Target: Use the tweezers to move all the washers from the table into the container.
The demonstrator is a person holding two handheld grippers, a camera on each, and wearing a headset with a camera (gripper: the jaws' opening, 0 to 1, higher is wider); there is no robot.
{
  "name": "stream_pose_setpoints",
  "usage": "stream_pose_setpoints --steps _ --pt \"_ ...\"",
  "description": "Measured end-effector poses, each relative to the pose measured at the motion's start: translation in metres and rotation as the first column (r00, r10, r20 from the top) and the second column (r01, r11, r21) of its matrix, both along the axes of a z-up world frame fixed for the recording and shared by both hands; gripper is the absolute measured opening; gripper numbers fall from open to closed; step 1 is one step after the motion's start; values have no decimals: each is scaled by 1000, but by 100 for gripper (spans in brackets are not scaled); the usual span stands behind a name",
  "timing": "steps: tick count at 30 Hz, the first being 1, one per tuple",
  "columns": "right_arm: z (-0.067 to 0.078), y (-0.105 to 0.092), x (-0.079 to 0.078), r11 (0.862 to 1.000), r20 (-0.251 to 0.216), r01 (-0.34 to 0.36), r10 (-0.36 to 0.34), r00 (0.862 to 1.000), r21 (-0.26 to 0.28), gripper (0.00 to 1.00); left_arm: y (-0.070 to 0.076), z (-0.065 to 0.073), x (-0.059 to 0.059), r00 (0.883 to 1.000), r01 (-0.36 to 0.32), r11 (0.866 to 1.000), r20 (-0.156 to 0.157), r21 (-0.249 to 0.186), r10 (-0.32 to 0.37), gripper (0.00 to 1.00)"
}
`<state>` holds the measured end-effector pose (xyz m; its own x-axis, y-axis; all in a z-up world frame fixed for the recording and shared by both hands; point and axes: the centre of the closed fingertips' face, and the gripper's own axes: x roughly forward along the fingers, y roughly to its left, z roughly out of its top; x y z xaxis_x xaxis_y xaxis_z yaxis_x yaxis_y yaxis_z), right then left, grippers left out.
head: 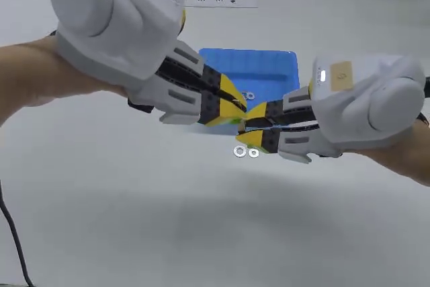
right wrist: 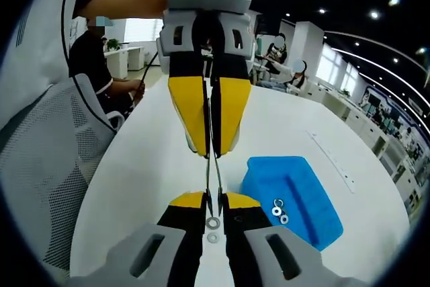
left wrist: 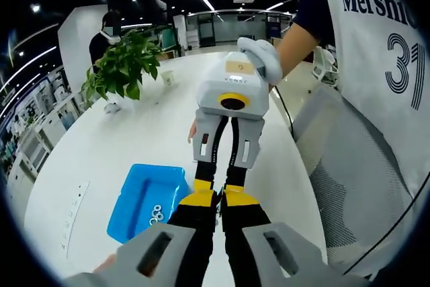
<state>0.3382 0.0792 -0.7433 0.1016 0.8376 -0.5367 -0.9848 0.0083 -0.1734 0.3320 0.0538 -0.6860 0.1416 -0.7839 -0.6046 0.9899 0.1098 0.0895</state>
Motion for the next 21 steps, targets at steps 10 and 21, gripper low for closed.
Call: stream_pose_setpoints --steps 10,21 --pt "-19 1 -5 1000 -44 9 -10 999 -12 11 -4 -14 -8 999 -10 1000 -31 9 10 6" --pt "-36 4 1 1000 -82 21 -23 996 -23 11 0 -29 -3 998 -26 999 -61 23 28 6"
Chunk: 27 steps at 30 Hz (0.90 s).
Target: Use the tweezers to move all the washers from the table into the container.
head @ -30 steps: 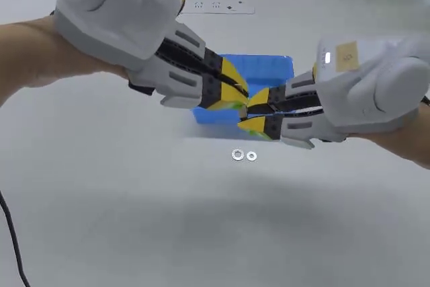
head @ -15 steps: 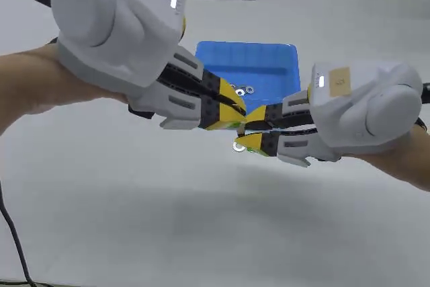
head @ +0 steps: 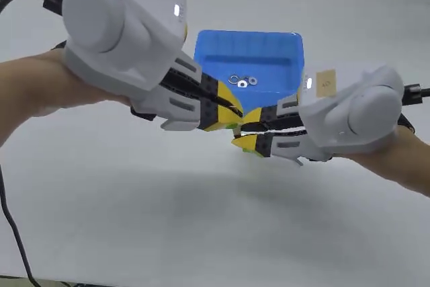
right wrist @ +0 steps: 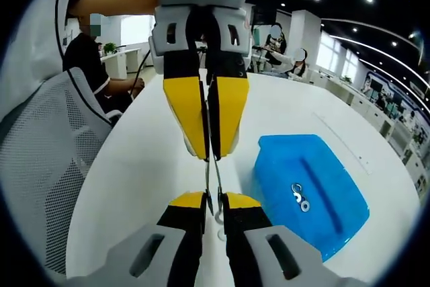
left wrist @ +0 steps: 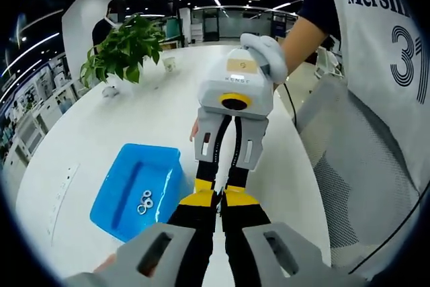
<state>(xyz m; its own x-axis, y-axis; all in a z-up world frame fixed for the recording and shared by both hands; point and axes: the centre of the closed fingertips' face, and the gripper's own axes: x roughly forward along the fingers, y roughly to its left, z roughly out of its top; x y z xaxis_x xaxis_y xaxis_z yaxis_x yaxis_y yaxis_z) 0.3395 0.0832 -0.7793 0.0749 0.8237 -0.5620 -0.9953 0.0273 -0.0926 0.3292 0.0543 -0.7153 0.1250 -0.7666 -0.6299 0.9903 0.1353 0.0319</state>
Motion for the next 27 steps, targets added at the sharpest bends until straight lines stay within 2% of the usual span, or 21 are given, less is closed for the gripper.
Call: stream_pose_setpoints --steps 7,13,27 --pt "-5 -1 2 1000 -7 2 -2 1000 -15 11 -1 -5 3 1000 -8 1000 -6 0 8 6" --pt "-5 0 2 1000 -33 13 -13 999 -4 11 0 -5 4 1000 -11 1000 -20 -4 10 6" --pt "-5 0 0 1000 -42 21 -21 999 -4 11 0 -4 4 999 -15 1000 -39 -8 15 6"
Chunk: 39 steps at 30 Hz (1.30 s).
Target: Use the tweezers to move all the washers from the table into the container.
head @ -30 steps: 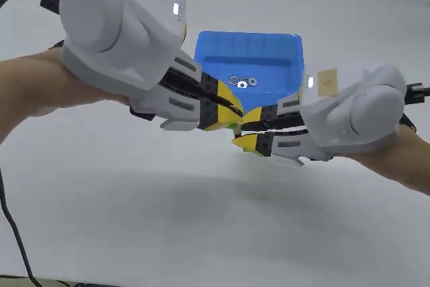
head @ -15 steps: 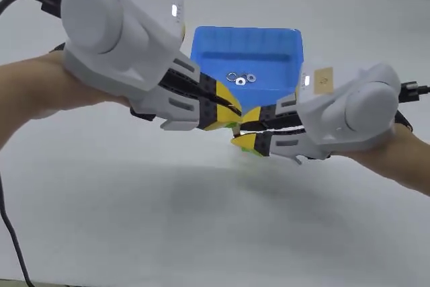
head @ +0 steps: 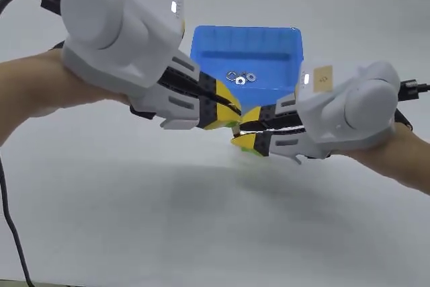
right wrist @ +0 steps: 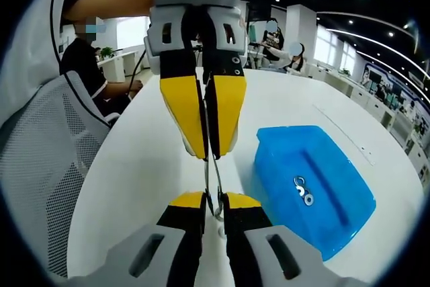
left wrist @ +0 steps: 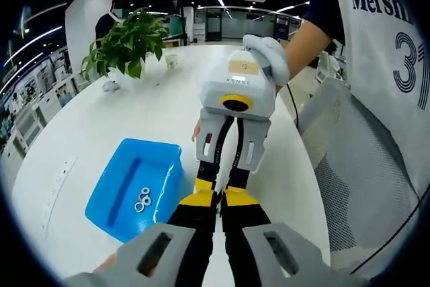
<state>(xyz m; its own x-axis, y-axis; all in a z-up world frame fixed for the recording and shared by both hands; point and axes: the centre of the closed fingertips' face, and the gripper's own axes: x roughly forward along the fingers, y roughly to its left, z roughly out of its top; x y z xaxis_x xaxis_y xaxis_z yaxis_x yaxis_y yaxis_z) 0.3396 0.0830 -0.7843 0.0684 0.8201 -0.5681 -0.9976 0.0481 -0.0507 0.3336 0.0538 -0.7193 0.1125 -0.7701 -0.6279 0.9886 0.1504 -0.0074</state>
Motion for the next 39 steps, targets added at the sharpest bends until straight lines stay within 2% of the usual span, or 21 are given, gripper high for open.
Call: stream_pose_setpoints --steps 10,11,12,13,21,23,25,32,39 --pt "-1 -1 1 1000 3 -20 20 1000 -15 11 -1 -1 3 1000 9 1000 -23 3 -9 6" --pt "-1 -1 -1 1000 -5 -23 23 1000 -16 10 -2 -2 1 999 16 1000 -36 4 -16 6" --pt "-1 -1 0 1000 -13 -15 14 1000 -16 10 -2 -2 3 1000 13 1000 -26 4 -13 6" --pt "-2 -1 0 1000 -23 -8 8 1000 -17 10 -2 -2 3 1000 11 1000 -29 2 -11 6" --pt "-2 -2 0 1000 -16 -7 7 1000 -23 9 -1 -4 5 999 13 1000 -33 7 -13 6" --pt "-2 -2 -4 1000 -33 -16 15 999 -22 9 0 -4 4 999 8 1000 -47 2 -8 6" --pt "0 -2 -6 1000 -29 -20 20 999 -19 9 1 -2 2 999 11 1000 -50 0 -11 6" --pt "17 -1 -6 1000 -18 -22 22 1000 2 9 0 16 -2 999 17 1000 -37 -8 -17 6" --pt "42 0 1 999 23 0 -1 1000 39 9 0 39 2 1000 21 1000 8 -16 -21 6"
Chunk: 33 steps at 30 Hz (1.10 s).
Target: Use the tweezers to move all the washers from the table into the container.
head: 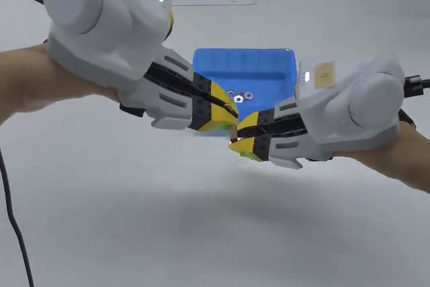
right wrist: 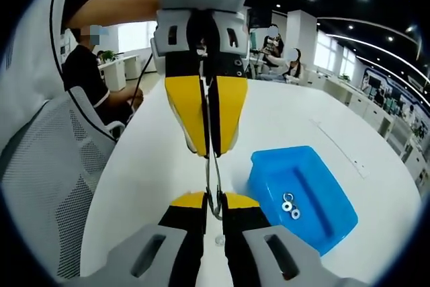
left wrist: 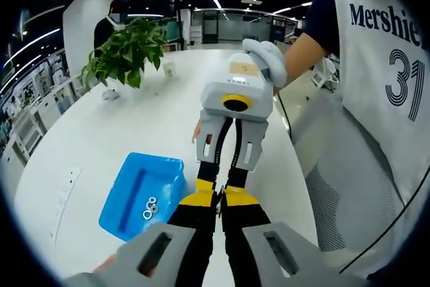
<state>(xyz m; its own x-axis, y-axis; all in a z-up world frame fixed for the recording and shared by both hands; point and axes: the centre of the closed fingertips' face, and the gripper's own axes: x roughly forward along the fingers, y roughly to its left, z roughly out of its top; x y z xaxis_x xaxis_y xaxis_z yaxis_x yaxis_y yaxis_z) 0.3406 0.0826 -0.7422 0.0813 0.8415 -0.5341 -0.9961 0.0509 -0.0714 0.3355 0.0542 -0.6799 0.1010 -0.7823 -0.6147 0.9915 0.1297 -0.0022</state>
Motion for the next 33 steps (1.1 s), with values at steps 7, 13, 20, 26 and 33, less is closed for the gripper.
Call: stream_pose_setpoints --steps 7,13,20,26,33 --pt "20 -3 10 999 38 29 -30 999 27 9 -2 18 10 999 22 1000 28 -12 -22 6" --pt "35 -5 29 998 79 46 -49 996 33 9 -3 30 24 996 44 999 73 -11 -43 6" --pt "38 -2 59 997 107 68 -72 992 39 9 0 33 50 993 47 999 110 1 -47 6" --pt "28 1 80 997 114 77 -80 990 30 10 3 23 69 992 36 999 122 5 -37 6" --pt "7 3 94 997 108 73 -73 991 1 10 6 3 85 994 17 1000 108 25 -20 6"
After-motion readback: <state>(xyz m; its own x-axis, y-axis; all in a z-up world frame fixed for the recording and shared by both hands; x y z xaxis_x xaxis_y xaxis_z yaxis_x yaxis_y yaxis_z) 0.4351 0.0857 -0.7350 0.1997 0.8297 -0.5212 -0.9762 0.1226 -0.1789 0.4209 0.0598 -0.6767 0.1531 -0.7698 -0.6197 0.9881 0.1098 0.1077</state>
